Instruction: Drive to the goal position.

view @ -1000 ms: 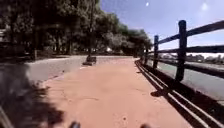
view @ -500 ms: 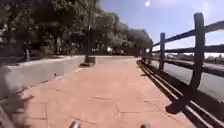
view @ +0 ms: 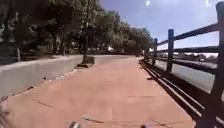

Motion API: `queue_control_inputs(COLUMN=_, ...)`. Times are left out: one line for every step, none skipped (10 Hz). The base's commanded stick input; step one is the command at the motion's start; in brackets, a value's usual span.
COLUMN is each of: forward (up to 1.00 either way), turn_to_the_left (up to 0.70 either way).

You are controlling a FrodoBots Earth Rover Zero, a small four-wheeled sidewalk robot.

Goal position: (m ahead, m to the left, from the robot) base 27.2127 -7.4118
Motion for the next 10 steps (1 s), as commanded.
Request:
queue_control_inputs(forward=1.0, turn_to_the_left=-0.01)
queue_control_inputs(forward=1.0, turn_to_the_left=-0.11)
queue_control_inputs(forward=1.0, turn_to_the_left=-0.4)
queue_control_inputs(forward=1.0, turn_to_the_left=-0.39)
queue_control_inputs(forward=1.0, turn_to_the_left=-0.14)
queue_control_inputs(forward=1.0, turn_to_the_left=0.0)
queue_control_inputs(forward=1.0, turn_to_the_left=0.0)
queue_control_inputs(forward=1.0, turn_to_the_left=0.0)
queue_control_inputs(forward=1.0, turn_to_the_left=0.0)
queue_control_inputs(forward=1.0, turn_to_the_left=0.0)
